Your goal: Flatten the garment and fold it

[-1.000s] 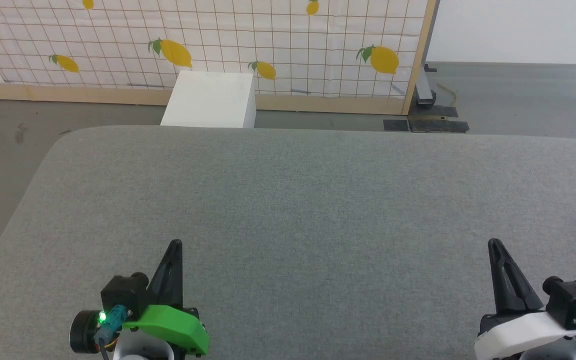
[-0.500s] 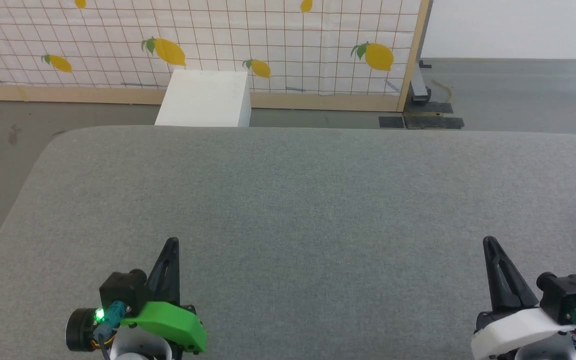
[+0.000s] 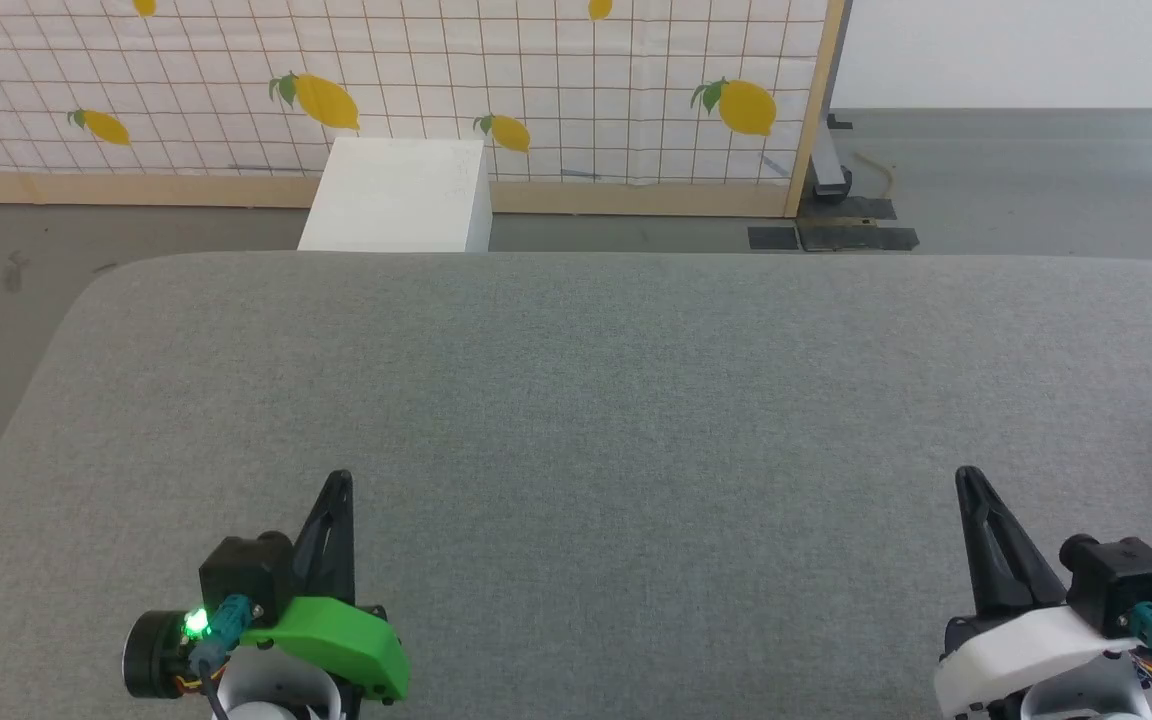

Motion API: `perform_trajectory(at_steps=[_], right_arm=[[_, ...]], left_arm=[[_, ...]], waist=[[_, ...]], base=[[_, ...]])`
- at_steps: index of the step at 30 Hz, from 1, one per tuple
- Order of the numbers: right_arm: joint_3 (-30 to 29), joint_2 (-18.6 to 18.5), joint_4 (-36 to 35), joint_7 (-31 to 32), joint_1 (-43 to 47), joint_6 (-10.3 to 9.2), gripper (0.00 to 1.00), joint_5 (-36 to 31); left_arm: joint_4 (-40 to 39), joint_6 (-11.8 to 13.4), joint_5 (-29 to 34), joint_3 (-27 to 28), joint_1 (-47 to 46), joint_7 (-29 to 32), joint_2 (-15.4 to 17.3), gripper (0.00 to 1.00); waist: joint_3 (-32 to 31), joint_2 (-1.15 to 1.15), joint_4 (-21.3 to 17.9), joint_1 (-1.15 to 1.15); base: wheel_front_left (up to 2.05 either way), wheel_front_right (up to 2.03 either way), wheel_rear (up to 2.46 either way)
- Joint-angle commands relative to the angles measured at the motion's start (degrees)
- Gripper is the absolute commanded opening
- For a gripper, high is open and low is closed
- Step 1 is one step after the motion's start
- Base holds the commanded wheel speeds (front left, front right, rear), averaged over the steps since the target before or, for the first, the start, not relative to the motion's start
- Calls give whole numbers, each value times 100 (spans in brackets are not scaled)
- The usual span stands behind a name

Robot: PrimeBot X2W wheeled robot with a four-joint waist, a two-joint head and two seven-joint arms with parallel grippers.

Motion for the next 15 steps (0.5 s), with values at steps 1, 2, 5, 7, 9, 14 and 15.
perform_trajectory(at_steps=[1, 2, 5, 7, 9, 14, 15], right_arm=[[25, 8, 5, 38, -120, -6, 0, -47], [29, 8, 5, 45, -125, -6, 0, -53], [42, 9, 5, 69, -143, -6, 0, -75], [51, 9, 5, 84, -154, -7, 0, -89], [60, 9, 6, 100, -165, -7, 0, -103], [82, 10, 6, 137, -193, -7, 0, -137], [86, 10, 6, 146, -199, -7, 0, -145]], left_arm=[[-42, 55, 56, 31, 17, 45, -17, 0], [-49, 58, 65, 34, 18, 56, -17, 0], [-75, 71, 96, 45, 18, 92, -18, 0], [-92, 79, 116, 53, 19, 115, -18, 0], [-109, 87, 136, 60, 19, 138, -19, 0], [-150, 107, 185, 78, 21, 195, -20, 0], [-159, 112, 196, 82, 21, 208, -20, 0]], waist=[[5, 0, -10, 0], [7, 0, -15, 0], [15, 0, -32, 0], [20, 0, -43, 0], [26, 0, -53, 0], [38, 0, -80, 0], [41, 0, -86, 0]], base=[[0, 0, 0], [0, 0, 0], [0, 0, 0], [0, 0, 0], [0, 0, 0], [0, 0, 0], [0, 0, 0]])
